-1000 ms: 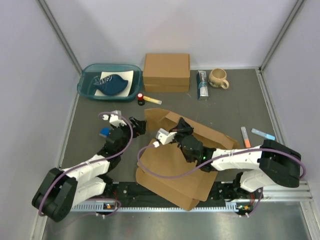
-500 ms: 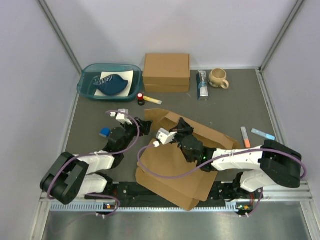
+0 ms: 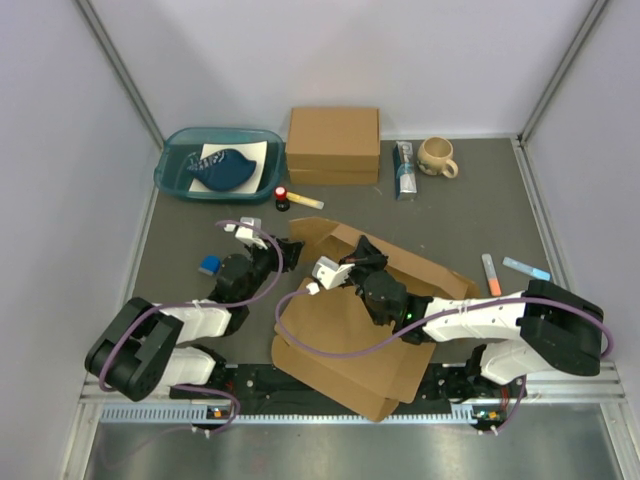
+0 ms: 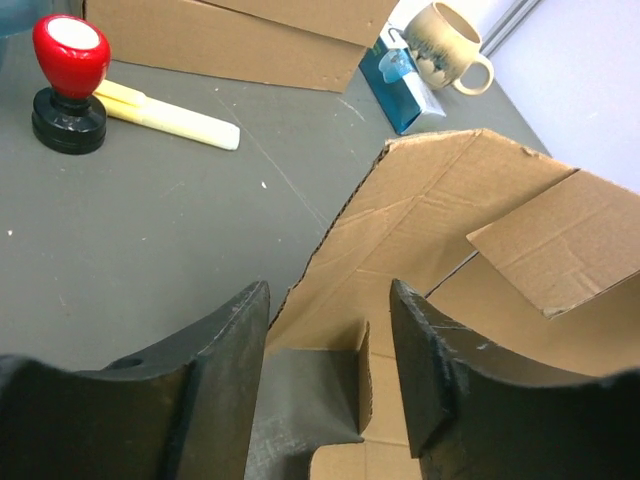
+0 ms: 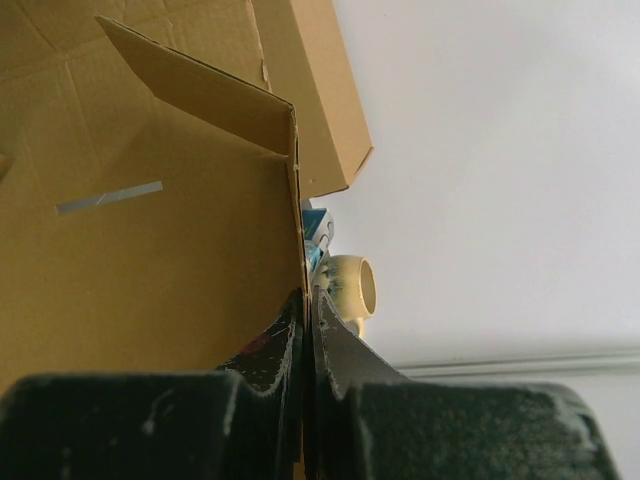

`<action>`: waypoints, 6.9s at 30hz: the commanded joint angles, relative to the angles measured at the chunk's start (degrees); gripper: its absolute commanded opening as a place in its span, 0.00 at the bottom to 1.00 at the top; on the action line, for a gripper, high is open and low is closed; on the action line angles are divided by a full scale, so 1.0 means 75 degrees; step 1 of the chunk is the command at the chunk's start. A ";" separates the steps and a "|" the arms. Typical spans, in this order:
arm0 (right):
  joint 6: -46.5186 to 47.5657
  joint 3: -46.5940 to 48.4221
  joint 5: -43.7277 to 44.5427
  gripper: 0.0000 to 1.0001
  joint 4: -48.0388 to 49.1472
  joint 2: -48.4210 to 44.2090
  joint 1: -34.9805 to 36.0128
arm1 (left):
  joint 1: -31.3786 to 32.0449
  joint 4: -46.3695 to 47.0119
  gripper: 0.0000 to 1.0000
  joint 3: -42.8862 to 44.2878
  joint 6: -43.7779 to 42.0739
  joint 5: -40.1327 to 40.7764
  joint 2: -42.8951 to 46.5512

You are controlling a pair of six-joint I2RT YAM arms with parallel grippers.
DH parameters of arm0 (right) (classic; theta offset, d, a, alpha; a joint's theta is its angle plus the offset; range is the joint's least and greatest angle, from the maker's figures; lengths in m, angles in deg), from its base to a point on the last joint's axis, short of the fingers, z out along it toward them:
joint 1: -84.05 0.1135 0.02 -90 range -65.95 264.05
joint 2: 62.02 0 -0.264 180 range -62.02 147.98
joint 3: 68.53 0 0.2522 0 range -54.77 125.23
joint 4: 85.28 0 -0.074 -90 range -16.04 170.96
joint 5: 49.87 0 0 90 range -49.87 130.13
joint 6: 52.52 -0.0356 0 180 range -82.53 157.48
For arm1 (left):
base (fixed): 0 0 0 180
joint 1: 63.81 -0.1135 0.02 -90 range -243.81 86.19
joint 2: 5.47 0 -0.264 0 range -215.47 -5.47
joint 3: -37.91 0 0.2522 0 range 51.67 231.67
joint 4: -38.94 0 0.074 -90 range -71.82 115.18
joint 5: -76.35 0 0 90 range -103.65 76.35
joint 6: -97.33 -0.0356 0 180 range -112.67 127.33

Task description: Fold the paper box

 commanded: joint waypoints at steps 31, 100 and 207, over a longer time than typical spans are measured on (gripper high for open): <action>-0.0523 -0.0037 0.0259 0.00 0.0050 0.0189 0.0298 | -0.0005 0.0325 0.00 0.0169 -0.0113 -0.0770 0.0460; 0.0754 -0.0436 0.1197 0.00 0.1855 0.0423 0.0697 | 0.1927 -0.1937 0.00 -0.0019 0.1892 -0.0771 0.2629; 0.0848 -0.0822 0.1502 0.00 0.1762 0.0377 0.1119 | 0.2081 0.2431 0.82 -0.0159 -0.0464 -0.0828 -0.1049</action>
